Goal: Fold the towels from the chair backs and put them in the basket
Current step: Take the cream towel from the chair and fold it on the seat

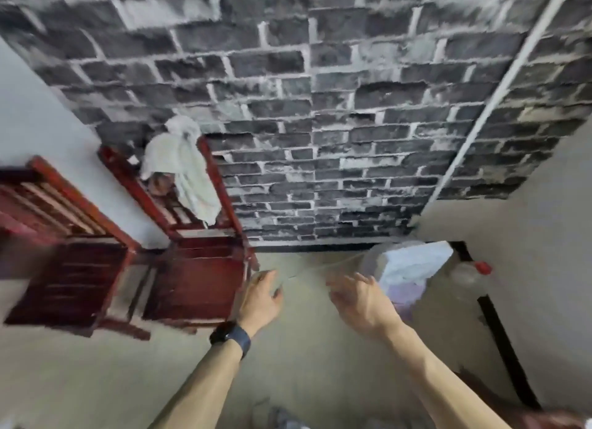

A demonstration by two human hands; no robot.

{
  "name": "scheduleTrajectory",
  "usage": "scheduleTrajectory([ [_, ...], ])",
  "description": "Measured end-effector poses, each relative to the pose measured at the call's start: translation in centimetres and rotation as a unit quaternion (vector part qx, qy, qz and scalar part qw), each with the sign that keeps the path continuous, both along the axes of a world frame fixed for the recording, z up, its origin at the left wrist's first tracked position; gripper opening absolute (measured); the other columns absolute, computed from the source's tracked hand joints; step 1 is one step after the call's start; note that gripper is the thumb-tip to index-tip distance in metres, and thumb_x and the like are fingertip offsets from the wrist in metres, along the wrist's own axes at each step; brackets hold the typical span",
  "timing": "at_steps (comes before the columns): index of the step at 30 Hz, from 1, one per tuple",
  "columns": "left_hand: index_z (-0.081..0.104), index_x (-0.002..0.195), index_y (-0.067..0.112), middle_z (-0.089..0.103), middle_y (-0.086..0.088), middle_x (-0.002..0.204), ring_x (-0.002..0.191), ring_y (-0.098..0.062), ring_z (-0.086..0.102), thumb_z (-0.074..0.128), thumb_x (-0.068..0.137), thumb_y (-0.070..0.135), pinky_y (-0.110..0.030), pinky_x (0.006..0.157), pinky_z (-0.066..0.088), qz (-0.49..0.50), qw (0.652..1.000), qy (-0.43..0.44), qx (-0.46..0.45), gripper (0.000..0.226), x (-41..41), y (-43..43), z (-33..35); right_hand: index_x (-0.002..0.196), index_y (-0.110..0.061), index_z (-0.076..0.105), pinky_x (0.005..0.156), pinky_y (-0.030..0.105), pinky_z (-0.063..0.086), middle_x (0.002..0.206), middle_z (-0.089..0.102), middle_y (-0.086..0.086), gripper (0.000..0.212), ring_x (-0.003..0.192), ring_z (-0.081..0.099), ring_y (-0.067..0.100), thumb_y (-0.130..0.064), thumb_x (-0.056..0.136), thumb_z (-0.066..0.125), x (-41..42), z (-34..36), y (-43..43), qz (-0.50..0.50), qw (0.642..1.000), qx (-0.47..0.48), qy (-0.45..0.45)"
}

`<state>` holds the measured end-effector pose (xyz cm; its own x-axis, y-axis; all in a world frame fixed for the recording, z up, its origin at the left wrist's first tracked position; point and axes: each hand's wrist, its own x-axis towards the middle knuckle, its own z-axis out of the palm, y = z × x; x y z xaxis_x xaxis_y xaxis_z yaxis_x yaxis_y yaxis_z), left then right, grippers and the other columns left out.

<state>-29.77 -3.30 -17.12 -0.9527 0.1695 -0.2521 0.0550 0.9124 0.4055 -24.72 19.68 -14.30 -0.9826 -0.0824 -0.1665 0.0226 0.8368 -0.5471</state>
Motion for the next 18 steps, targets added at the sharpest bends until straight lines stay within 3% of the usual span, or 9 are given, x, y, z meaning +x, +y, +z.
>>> scheduleTrajectory([
  [3, 0.049, 0.142, 0.025, 0.057, -0.003, 0.139, 0.127, -0.024, 0.052, 0.055, 0.095, 0.033, -0.031, 0.103, 0.040, 0.091, 0.995, 0.032, 0.017, 0.048, -0.6, -8.7, 2.3, 0.125, -0.030, 0.067, 0.108, 0.026, 0.030, 0.133, 0.064, -0.011, 0.030, 0.127, 0.053, 0.013, -0.036, 0.098, 0.054, -3.5, 1.4, -8.3, 0.075, 0.997, -0.011, 0.007],
  [6, 0.046, 0.144, 0.028, 0.055, -0.001, 0.142, 0.130, -0.022, 0.050, 0.054, 0.096, 0.035, -0.035, 0.106, 0.042, 0.162, 0.985, 0.051, 0.035, 0.050, -1.0, -15.9, 4.2, 0.125, -0.030, 0.067, 0.104, 0.025, 0.041, 0.133, 0.064, -0.009, 0.033, 0.124, 0.057, 0.013, -0.037, 0.096, 0.055, -6.5, 2.9, -15.3, 0.127, 0.991, -0.031, 0.012],
  [10, 0.045, 0.144, 0.032, 0.055, 0.002, 0.142, 0.128, -0.020, 0.053, 0.053, 0.096, 0.039, -0.038, 0.100, 0.049, 0.233, 0.969, 0.074, 0.046, 0.049, -2.3, -23.3, 5.7, 0.128, -0.029, 0.065, 0.086, 0.000, 0.035, 0.128, 0.066, -0.009, 0.035, 0.115, 0.060, 0.009, -0.040, 0.096, 0.054, -10.4, 4.5, -22.5, 0.185, 0.981, -0.048, 0.015],
  [13, 0.043, 0.143, 0.035, 0.055, 0.004, 0.142, 0.128, -0.019, 0.054, 0.053, 0.096, 0.042, -0.037, 0.097, 0.052, 0.266, 0.959, 0.082, 0.049, 0.049, -4.3, -27.2, 6.3, 0.130, -0.031, 0.061, 0.083, 0.004, 0.043, 0.128, 0.064, -0.009, 0.039, 0.104, 0.062, 0.003, -0.045, 0.095, 0.052, -13.8, 5.1, -26.4, 0.205, 0.976, -0.070, 0.017],
  [16, 0.043, 0.143, 0.034, 0.054, 0.003, 0.142, 0.130, -0.019, 0.051, 0.053, 0.096, 0.040, -0.034, 0.098, 0.048, 0.284, 0.953, 0.093, 0.056, 0.048, -7.6, -30.0, 6.2, 0.132, -0.032, 0.057, 0.076, 0.004, 0.039, 0.128, 0.063, -0.011, 0.044, 0.101, 0.060, 0.003, -0.051, 0.093, 0.050, -18.0, 5.2, -29.3, 0.203, 0.975, -0.076, 0.044],
  [18, 0.044, 0.143, 0.032, 0.054, 0.002, 0.141, 0.130, -0.018, 0.050, 0.053, 0.097, 0.039, -0.034, 0.101, 0.046, 0.292, 0.949, 0.102, 0.057, 0.048, -10.4, -31.6, 6.1, 0.133, -0.033, 0.054, 0.078, 0.013, 0.045, 0.128, 0.064, -0.008, 0.045, 0.103, 0.063, 0.009, -0.052, 0.093, 0.050, -21.3, 4.9, -30.9, 0.186, 0.978, -0.075, 0.053],
])
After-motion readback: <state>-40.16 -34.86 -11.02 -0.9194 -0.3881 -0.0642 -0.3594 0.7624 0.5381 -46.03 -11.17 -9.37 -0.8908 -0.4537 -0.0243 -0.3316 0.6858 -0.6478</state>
